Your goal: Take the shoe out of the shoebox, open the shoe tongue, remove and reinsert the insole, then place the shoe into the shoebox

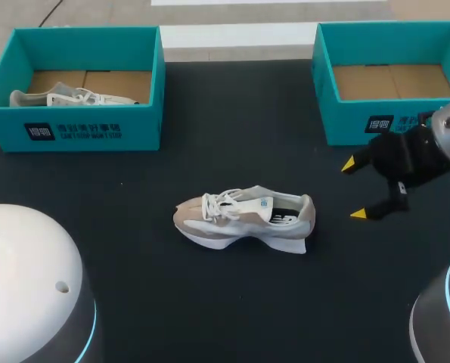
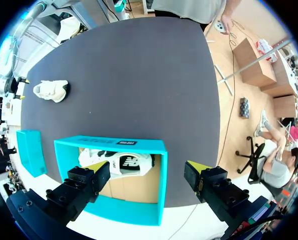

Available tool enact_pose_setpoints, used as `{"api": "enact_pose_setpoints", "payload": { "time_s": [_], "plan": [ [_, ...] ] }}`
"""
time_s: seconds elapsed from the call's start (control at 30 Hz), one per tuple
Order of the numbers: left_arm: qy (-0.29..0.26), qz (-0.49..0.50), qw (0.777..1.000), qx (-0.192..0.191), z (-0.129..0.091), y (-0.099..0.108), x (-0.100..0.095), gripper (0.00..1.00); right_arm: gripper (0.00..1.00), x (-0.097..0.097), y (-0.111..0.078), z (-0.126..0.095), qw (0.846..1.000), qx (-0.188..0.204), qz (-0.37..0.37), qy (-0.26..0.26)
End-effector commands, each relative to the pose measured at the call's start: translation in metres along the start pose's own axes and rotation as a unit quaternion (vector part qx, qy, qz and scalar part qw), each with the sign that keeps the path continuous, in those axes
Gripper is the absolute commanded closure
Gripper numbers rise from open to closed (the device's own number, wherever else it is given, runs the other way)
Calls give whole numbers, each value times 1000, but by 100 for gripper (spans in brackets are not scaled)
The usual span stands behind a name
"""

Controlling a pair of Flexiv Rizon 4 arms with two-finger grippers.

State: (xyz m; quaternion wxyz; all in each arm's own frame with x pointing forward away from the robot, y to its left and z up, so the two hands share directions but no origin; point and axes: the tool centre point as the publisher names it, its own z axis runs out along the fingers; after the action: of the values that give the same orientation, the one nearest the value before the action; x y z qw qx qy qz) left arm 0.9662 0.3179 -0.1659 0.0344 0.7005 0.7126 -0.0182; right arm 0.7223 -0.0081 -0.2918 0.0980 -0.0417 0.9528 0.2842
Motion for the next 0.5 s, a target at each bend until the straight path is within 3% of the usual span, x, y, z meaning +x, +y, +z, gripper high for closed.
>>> {"api": "enact_pose_setpoints", "payload": {
  "time_s": [0.03,0.1,0.33,0.5],
  "plan": [
    [1,0,1000,-2,0,-2,0,0,0,1,-2,4,1000,-11,12,-6],
    [1,0,1000,-2,0,-2,0,0,0,4,-8,10,997,-54,40,-29],
    [1,0,1000,-2,0,-2,0,0,0,10,-26,27,991,-107,69,-48],
    [1,0,1000,-2,0,-2,0,0,0,13,-37,39,991,-108,75,-35]
  ]
}}
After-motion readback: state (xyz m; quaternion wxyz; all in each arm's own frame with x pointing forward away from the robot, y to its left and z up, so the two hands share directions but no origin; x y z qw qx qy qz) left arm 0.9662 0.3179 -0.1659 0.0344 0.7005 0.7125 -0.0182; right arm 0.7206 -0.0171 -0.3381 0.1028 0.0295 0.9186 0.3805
